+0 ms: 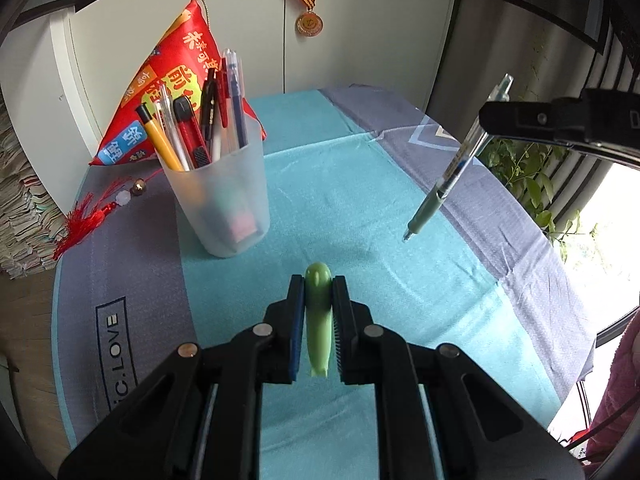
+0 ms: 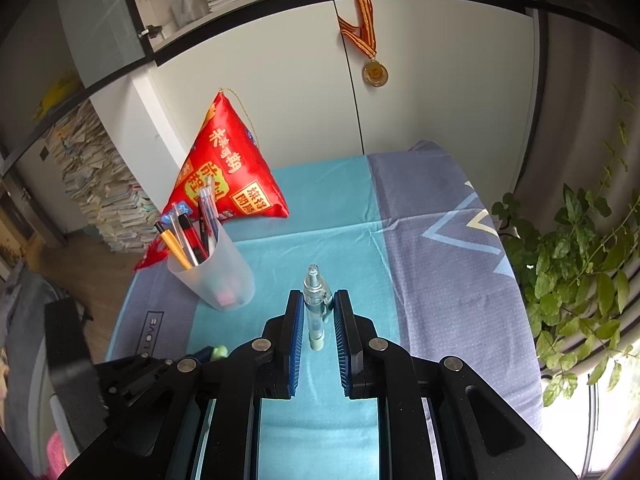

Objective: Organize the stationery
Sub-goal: 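Carry the green highlighter and clear pen up to the frosted cup, then drop the green highlighter then the clear pen into the frosted cup, open both grippers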

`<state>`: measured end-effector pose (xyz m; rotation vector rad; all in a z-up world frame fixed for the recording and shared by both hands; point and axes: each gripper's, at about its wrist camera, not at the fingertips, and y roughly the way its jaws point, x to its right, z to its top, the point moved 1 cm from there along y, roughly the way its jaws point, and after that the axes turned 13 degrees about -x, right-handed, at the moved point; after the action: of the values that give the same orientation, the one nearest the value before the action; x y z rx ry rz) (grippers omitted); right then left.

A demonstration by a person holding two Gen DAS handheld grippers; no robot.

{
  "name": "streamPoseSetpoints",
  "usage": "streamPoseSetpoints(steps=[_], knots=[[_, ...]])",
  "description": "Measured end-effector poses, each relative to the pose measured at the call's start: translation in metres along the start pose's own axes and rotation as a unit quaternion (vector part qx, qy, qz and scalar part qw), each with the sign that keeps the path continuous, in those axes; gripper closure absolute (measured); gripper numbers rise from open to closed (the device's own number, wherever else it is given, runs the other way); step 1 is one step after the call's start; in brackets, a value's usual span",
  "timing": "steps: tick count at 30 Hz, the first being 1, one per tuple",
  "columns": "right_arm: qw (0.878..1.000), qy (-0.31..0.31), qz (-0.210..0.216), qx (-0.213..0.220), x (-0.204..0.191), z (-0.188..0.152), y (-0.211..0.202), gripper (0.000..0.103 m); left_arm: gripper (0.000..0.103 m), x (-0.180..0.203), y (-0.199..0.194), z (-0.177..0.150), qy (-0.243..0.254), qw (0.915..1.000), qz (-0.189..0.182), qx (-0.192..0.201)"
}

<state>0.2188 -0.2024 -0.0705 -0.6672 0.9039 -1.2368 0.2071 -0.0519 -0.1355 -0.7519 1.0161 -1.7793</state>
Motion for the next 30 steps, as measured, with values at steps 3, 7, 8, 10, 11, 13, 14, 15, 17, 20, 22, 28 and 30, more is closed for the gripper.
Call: streamPoseSetpoints(steps=[3,7,8,10,11,13,14,15,17,20,22,28,30], knots=[[1.000,0.000,0.000,0.000,0.000,0.000,0.000,0.087,0.091,-0.003,-0.010,0.001,-0.006,0.9999,-0.006,0.012],[1.000,0.000,0.002,0.001,-0.001,-0.001,0.000,0.087,0.091,-0.006,-0.019,0.001,-0.007,0.9997,-0.001,0.024],[1.000,0.001,0.002,0.002,-0.001,-0.001,0.000,0.087,0.091,-0.006,-0.020,0.001,-0.007,0.9997,0.000,0.024],[1.000,0.001,0.002,0.001,-0.001,0.000,-0.001,0.087,0.091,-0.006,-0.022,0.002,-0.006,0.9996,0.001,0.028],[1.000,0.001,0.002,0.001,-0.001,0.000,-0.001,0.087,0.091,-0.007,-0.023,0.002,-0.005,0.9996,0.002,0.029],[1.000,-0.001,0.001,0.000,-0.001,0.000,0.000,0.087,0.091,-0.009,-0.025,0.003,-0.008,0.9995,0.004,0.031],[1.000,0.000,0.001,-0.001,-0.001,-0.001,0.000,0.087,0.091,-0.010,-0.025,0.003,-0.009,0.9995,0.005,0.031],[1.000,0.001,0.001,-0.002,0.000,-0.001,0.001,0.087,0.091,-0.011,-0.026,0.003,-0.012,0.9995,0.004,0.031],[1.000,0.002,0.003,-0.003,0.000,-0.001,0.001,0.087,0.091,-0.015,-0.026,0.003,-0.017,0.9994,0.003,0.031],[1.000,0.002,0.002,-0.005,-0.001,-0.001,0.002,0.087,0.091,-0.020,-0.030,0.005,-0.024,0.9991,0.007,0.035],[1.000,0.001,0.003,-0.005,-0.001,-0.001,0.002,0.087,0.091,-0.023,-0.034,0.007,-0.028,0.9987,0.011,0.041],[1.000,-0.003,0.004,-0.004,-0.004,-0.002,0.002,0.087,0.091,-0.033,-0.064,0.038,-0.026,0.9955,0.027,0.087],[1.000,-0.003,0.004,-0.003,-0.004,-0.002,0.001,0.087,0.091,-0.038,-0.073,0.053,-0.029,0.9937,0.035,0.103]])
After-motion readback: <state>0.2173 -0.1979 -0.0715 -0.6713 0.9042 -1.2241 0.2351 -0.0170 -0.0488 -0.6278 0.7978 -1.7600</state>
